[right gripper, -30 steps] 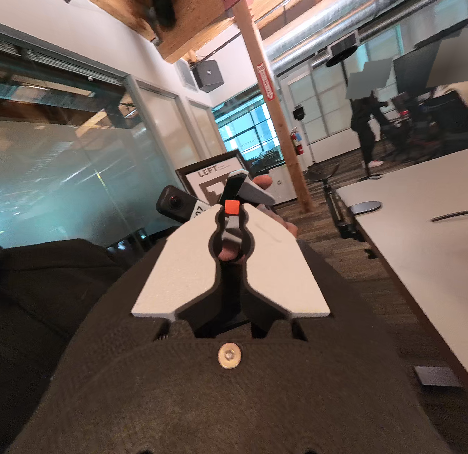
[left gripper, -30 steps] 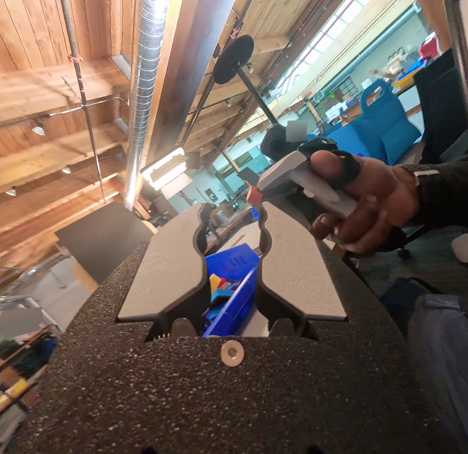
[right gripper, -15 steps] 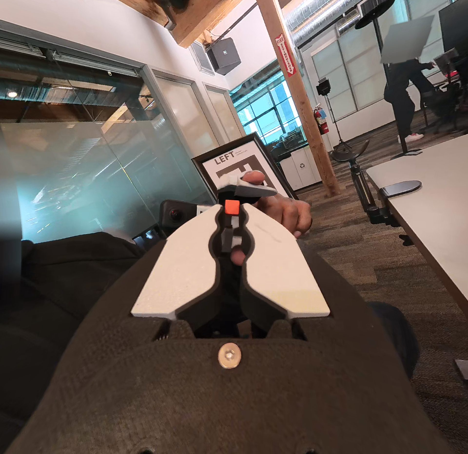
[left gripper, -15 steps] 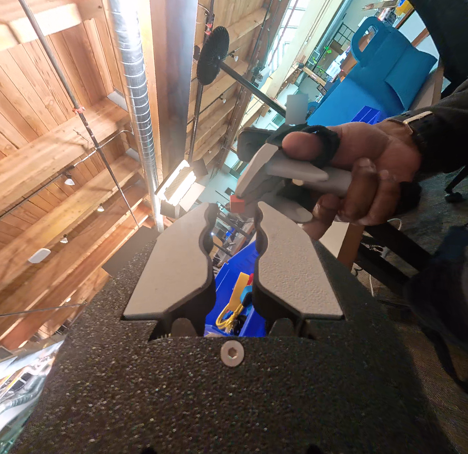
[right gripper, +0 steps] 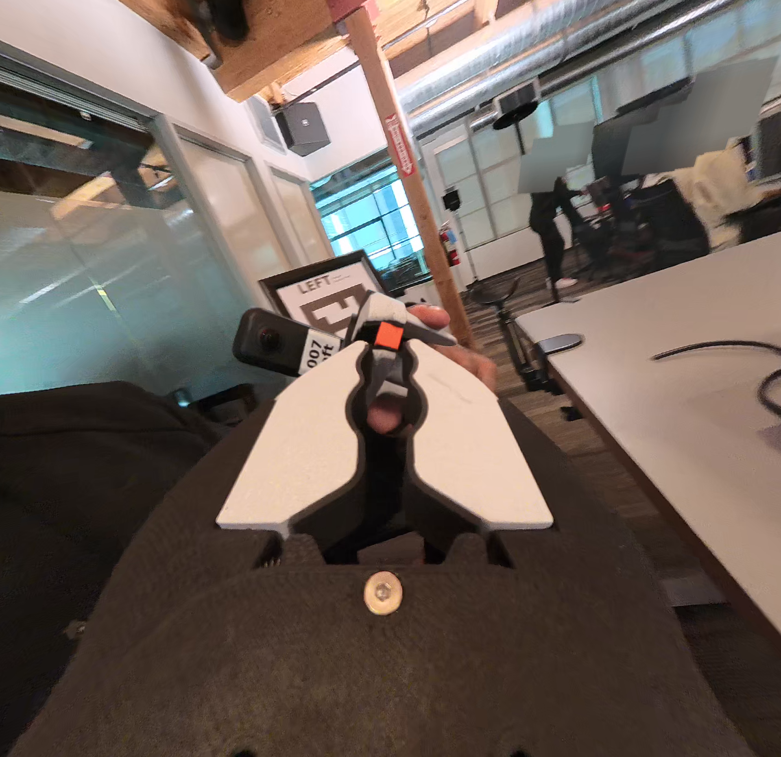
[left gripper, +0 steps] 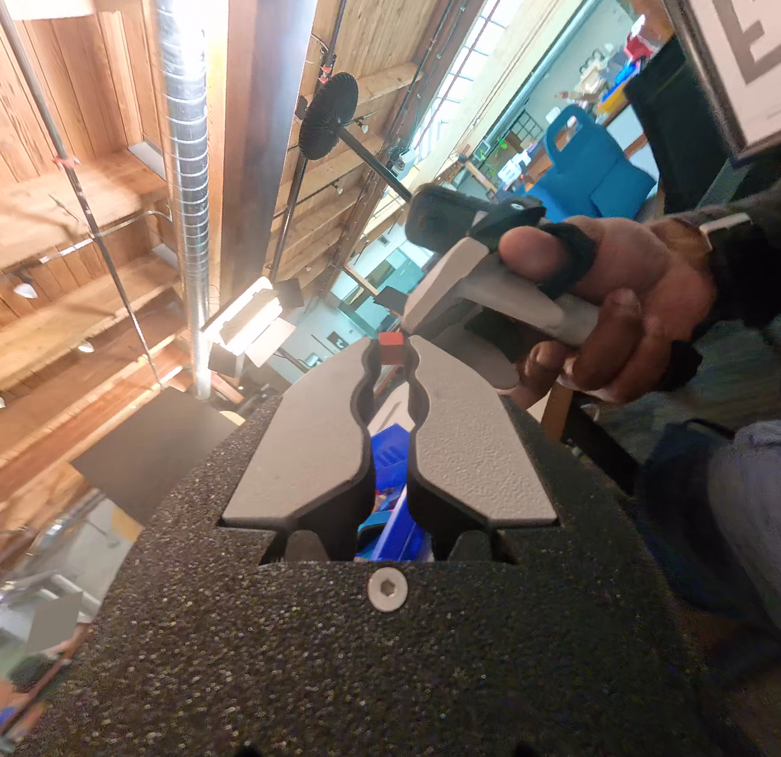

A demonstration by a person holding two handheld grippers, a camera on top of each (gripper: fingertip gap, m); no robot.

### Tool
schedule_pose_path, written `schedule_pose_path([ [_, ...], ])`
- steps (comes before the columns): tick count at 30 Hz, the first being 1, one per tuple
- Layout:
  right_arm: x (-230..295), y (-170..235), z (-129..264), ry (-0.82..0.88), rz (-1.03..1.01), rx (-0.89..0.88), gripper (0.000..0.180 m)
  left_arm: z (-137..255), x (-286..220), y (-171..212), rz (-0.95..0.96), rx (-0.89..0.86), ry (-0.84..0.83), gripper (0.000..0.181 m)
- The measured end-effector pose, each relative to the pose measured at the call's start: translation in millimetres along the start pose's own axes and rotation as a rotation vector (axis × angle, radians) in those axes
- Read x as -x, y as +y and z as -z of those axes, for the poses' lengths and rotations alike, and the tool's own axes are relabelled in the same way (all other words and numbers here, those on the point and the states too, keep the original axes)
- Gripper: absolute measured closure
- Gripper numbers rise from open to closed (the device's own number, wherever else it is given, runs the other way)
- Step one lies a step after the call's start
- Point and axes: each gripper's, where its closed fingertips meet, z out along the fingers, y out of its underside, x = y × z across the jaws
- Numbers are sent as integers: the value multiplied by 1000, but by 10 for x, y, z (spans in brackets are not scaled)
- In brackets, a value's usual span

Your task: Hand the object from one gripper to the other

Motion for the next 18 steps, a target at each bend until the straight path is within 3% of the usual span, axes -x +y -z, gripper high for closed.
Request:
schedule_pose_path([
  [1, -19, -31, 37, 33, 35, -13, 166, -19, 31, 0, 42, -9, -4, 170],
  [7, -150, -243, 325, 332, 440, -69, 157, -122, 213, -46, 485, -72, 81, 170],
  [12, -167, -359, 537, 634, 934, -44, 155, -232, 223, -142, 949, -162, 246, 170],
  [18, -51, -326, 559, 771, 1214, 10, 154, -372, 16, -214, 1373, -209, 531, 170],
])
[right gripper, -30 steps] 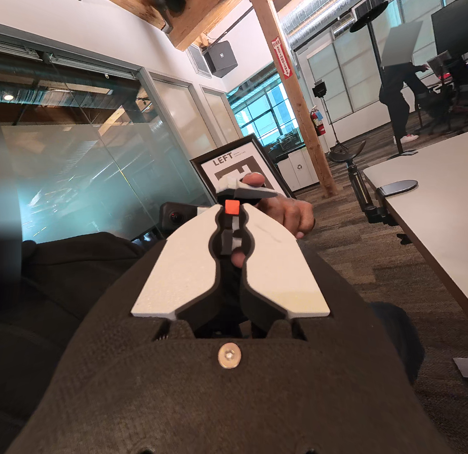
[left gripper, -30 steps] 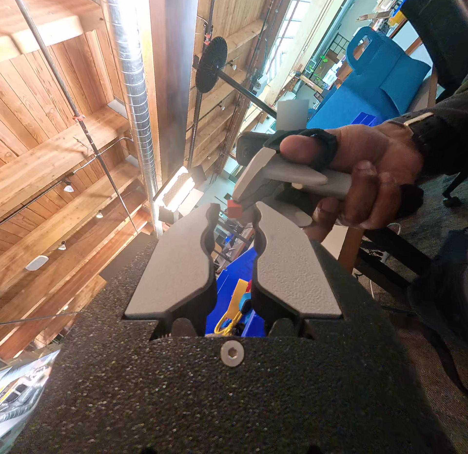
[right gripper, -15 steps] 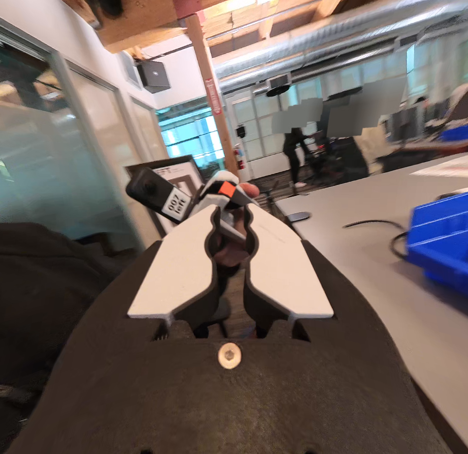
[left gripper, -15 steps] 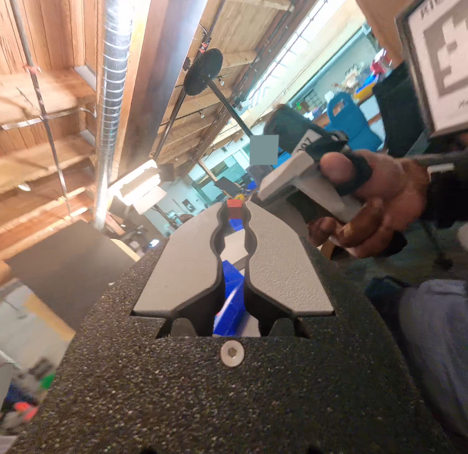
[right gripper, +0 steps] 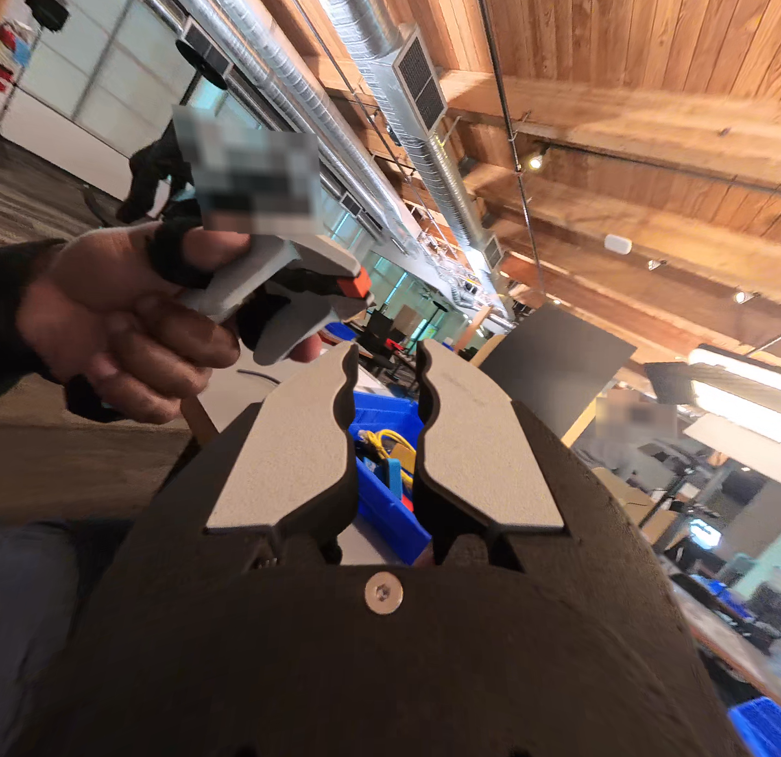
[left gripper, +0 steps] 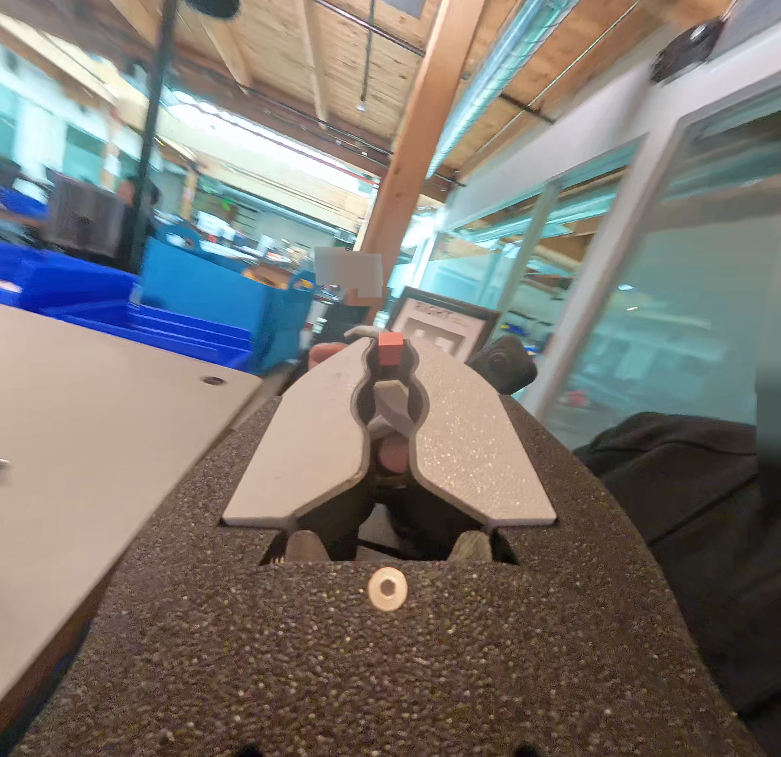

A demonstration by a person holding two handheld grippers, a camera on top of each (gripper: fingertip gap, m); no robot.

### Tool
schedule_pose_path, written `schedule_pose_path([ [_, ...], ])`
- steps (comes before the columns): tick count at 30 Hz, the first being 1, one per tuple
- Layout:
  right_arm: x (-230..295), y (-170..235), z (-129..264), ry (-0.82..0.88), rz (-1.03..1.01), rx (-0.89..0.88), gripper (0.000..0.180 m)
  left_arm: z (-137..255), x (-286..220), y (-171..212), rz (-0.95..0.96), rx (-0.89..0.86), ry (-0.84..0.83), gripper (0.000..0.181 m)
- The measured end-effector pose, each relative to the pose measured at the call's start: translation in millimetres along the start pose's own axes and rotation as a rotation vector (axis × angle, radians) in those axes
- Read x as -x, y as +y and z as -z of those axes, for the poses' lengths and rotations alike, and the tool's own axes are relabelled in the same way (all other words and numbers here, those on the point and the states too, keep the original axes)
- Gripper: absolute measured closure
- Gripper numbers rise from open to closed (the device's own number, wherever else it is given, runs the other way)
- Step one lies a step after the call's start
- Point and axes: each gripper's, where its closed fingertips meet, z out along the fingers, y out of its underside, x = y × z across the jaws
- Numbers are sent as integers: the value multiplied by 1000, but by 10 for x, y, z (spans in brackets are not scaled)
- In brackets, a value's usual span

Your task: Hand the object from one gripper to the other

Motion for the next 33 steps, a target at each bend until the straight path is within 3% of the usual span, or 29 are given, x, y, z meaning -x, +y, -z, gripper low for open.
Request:
schedule_pose_path([
  [4, 41, -26, 50, 13, 91, 16, 155, -101, -11, 136, 188, 49, 122, 170],
  [9, 103, -51, 97, -11, 159, 37, 155, -194, -32, 289, 255, 120, 203, 170],
  [26, 250, -38, 149, -147, 301, 87, 167, -176, -73, 486, 235, 244, 217, 170],
  [33, 141, -85, 35, -128, 63, 37, 167, -72, -74, 265, 41, 133, 124, 153],
])
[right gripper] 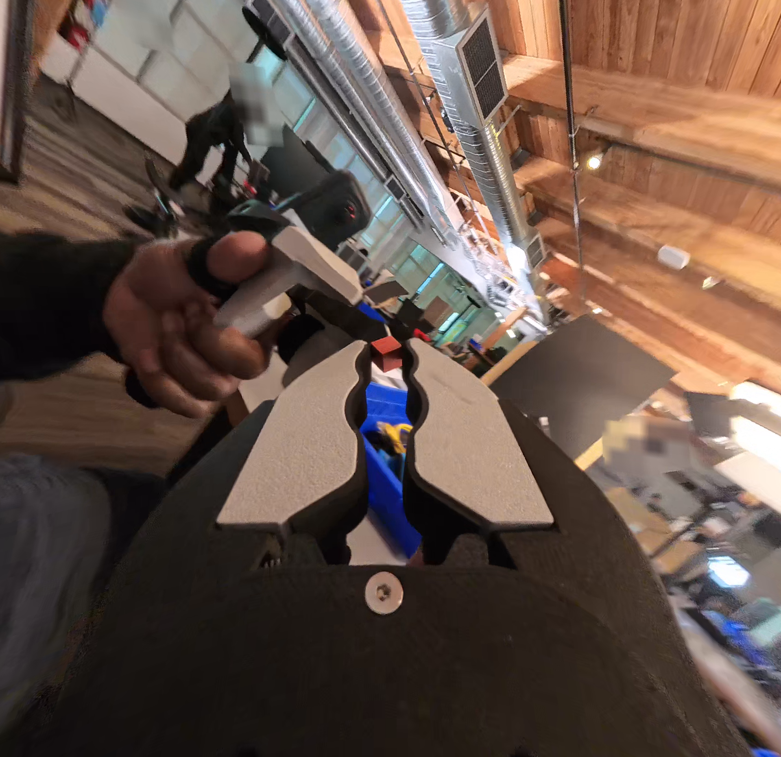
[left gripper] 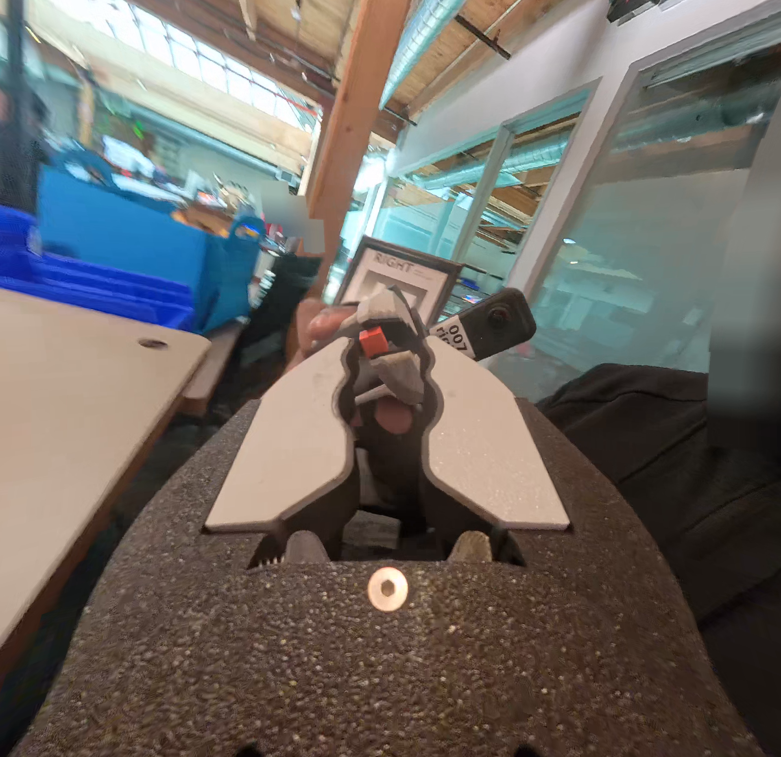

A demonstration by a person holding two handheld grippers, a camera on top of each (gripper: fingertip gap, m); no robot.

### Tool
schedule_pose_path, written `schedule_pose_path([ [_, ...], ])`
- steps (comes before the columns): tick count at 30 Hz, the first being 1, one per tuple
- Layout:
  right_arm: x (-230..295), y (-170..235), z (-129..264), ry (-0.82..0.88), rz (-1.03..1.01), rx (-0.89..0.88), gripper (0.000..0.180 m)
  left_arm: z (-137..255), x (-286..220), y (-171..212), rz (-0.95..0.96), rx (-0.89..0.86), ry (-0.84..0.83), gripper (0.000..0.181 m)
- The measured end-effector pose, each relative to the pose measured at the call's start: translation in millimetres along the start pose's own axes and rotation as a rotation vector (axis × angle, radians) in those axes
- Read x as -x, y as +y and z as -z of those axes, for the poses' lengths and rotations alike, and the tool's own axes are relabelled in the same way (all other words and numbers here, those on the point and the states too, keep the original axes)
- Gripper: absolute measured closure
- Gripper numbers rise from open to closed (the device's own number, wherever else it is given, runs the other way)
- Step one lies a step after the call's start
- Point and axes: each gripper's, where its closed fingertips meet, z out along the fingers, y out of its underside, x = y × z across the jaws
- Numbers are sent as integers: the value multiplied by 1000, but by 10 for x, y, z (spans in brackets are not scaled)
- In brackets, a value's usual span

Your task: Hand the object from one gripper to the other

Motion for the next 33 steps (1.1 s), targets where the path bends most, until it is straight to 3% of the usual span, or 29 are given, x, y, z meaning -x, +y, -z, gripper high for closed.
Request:
schedule_pose_path([
  [4, -42, -42, -64, -95, -344, -63, 167, 223, 70, -179, -454, -58, -232, 141],
  [9, 47, -61, -170, -306, -776, -80, 167, 421, 111, -150, -1010, 68, -508, 138],
  [16, 432, -154, -244, -623, -979, 2, 167, 474, -107, -34, -1512, 223, -653, 146],
  [21, 687, -218, -227, -804, -996, 53, 167, 498, -194, 126, -1642, 379, -656, 151],
  [27, 797, -269, -231, -905, -983, 50, 167, 552, -229, 195, -1675, 466, -698, 168],
  [33, 715, -241, -317, -795, -794, -50, 161, 622, -181, 119, -1493, 444, -780, 170],
])
